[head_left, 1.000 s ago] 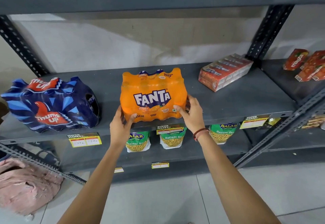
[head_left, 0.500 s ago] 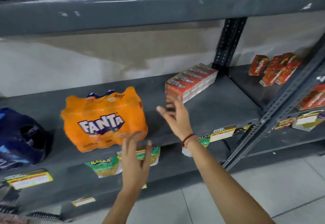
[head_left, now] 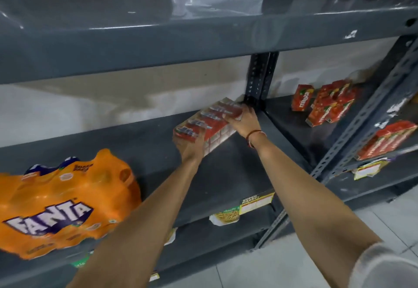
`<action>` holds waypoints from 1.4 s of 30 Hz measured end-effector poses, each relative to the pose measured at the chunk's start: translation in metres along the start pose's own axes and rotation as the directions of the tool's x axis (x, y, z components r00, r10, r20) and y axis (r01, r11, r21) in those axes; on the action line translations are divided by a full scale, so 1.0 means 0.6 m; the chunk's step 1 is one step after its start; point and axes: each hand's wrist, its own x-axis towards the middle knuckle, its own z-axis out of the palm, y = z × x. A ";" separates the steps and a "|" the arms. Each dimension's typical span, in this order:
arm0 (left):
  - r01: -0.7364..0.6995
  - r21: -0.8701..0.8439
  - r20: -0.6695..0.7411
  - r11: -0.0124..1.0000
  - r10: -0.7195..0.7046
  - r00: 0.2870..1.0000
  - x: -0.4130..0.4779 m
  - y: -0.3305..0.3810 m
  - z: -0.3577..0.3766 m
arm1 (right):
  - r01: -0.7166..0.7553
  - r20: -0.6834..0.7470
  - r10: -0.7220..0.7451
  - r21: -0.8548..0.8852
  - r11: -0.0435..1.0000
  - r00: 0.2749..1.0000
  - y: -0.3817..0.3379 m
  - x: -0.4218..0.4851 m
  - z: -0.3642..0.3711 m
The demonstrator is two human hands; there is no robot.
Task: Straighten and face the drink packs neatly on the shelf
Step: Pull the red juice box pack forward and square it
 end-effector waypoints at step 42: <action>-0.180 0.152 0.419 0.972 0.102 0.902 -0.175 -0.051 -0.005 | -0.218 0.027 0.268 0.663 0.716 0.963 0.052 -0.175 -0.083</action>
